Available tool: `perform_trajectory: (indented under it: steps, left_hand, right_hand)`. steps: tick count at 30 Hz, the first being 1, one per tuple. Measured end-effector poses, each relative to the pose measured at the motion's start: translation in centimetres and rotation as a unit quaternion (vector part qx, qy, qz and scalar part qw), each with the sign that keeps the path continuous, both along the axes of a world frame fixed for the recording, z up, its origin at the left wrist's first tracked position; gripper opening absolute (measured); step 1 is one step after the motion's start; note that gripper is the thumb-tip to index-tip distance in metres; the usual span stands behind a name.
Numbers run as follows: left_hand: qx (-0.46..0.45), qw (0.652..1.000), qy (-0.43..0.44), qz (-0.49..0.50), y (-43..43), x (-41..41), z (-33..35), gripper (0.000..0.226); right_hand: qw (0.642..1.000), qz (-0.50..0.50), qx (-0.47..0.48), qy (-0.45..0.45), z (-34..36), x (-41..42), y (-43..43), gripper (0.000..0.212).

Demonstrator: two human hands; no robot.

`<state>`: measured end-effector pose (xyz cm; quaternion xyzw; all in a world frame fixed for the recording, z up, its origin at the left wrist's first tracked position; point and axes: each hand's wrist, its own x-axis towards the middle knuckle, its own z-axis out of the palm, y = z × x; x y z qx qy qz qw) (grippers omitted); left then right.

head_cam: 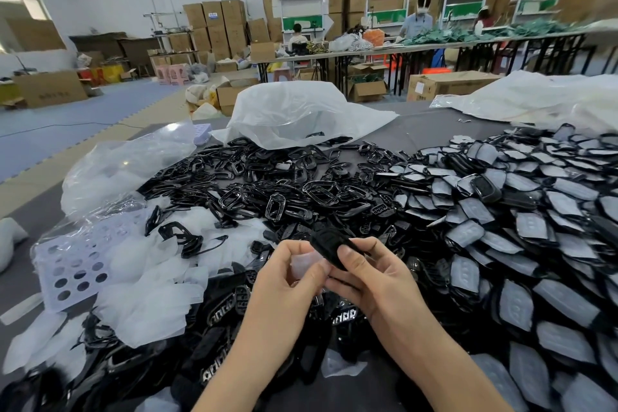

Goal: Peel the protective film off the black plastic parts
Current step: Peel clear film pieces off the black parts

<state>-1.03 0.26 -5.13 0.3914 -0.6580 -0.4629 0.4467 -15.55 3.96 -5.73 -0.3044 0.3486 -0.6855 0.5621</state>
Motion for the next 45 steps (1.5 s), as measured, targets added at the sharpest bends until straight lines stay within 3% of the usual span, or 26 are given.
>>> perform_trajectory:
  steps: [4, 8, 12, 17, 22, 26, 30, 33, 36, 42, 45]
  left_hand:
    - [-0.025, 0.998, -0.032, 0.036, -0.1, -0.1, -0.5, 0.013]
    - [-0.017, 0.999, -0.027, 0.008, -0.1, 0.1, -0.2, 0.013]
    - [0.012, 1.000, 0.013, -0.021, -0.2, 0.2, 0.1, 0.024]
    - [0.070, 0.994, 0.077, -0.017, 0.1, -0.1, 0.3, 0.022]
    - [0.012, 1.000, 0.011, -0.021, 0.1, -0.1, -0.3, 0.023]
    - [-0.042, 0.995, -0.083, -0.033, 0.2, 0.1, -0.6, 0.030]
    - [-0.148, 0.976, -0.159, 0.002, 0.5, -0.1, -0.3, 0.028]
    - [-0.168, 0.977, -0.134, -0.007, 0.6, -0.1, 0.0, 0.029]
    - [-0.114, 0.990, -0.075, -0.017, 0.5, -0.1, 0.0, 0.027]
    - [-0.088, 0.992, -0.014, 0.086, -0.3, 0.1, -0.4, 0.021]
    - [-0.043, 0.995, 0.044, 0.079, -0.5, 0.3, -0.3, 0.022]
  right_hand:
    - [1.000, -0.010, -0.001, 0.020, -0.2, -0.2, -0.2, 0.017]
    - [0.999, -0.047, -0.002, 0.007, -0.4, -0.3, -0.4, 0.026]
    - [0.996, -0.083, 0.001, -0.008, -0.4, -0.6, -0.6, 0.026]
    - [0.996, -0.091, 0.010, 0.009, -0.4, -0.8, -0.6, 0.030]
    - [0.991, -0.129, 0.025, -0.002, -0.4, -0.9, -0.6, 0.031]
    - [0.988, -0.148, 0.037, -0.017, -0.6, -1.2, -0.7, 0.018]
    - [0.987, -0.155, 0.035, -0.013, -0.6, -1.2, -0.7, 0.012]
    - [0.989, -0.144, 0.038, 0.002, -0.5, -1.2, -0.6, 0.014]
    - [0.991, -0.110, 0.043, 0.057, -0.5, -1.0, -0.4, 0.015]
    - [0.990, -0.061, 0.036, 0.122, -0.4, -0.1, -0.1, 0.014]
    - [0.988, -0.044, 0.026, 0.148, -0.3, 0.0, 0.1, 0.016]
